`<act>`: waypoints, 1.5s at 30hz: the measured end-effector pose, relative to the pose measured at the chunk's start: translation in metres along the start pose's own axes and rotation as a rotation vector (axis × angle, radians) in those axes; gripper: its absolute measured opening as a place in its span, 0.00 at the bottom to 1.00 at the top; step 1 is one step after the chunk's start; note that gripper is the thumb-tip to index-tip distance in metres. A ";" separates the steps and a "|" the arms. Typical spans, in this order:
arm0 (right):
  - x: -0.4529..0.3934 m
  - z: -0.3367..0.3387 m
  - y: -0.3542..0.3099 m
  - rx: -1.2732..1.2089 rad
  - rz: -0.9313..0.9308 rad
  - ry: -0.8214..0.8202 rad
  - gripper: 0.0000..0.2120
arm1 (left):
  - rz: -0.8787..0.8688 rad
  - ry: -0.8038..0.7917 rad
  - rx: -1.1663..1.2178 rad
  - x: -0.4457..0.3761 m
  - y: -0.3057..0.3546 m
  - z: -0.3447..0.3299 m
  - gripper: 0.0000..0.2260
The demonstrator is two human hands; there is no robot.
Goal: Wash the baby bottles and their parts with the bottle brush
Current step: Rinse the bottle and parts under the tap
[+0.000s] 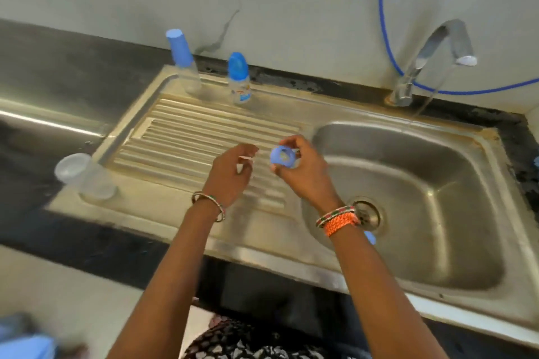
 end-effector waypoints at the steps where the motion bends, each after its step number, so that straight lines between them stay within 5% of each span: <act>1: 0.002 -0.028 -0.007 0.002 0.017 -0.045 0.18 | 0.015 0.019 -0.014 0.005 -0.016 0.021 0.14; 9: 0.027 -0.204 -0.012 0.041 0.023 -0.360 0.21 | 0.220 0.169 -0.015 0.052 -0.115 0.142 0.15; 20: 0.037 -0.276 -0.002 0.326 0.082 -0.443 0.19 | 0.206 0.196 0.080 0.068 -0.149 0.188 0.18; 26: 0.038 -0.239 -0.016 0.202 0.055 -0.296 0.33 | 0.114 0.153 0.058 0.050 -0.128 0.173 0.16; 37: 0.032 -0.167 -0.014 0.077 0.018 -0.207 0.23 | 0.152 0.163 -0.042 0.051 -0.125 0.163 0.14; 41: 0.028 -0.145 -0.018 0.075 0.059 -0.175 0.18 | 0.094 0.089 0.014 0.037 -0.099 0.137 0.14; 45: 0.028 -0.064 -0.001 0.072 0.085 0.026 0.15 | 0.042 -0.066 0.158 0.017 -0.050 0.065 0.13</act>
Point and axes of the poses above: each hand's wrist, its own x-axis away from the middle knuckle, its own z-axis out of the back of the hand, y = z × x, the point moved 9 cm from there along -x, towards the middle knuckle, and after that the axes turned 15 degrees about -x, right-handed, at the moved point
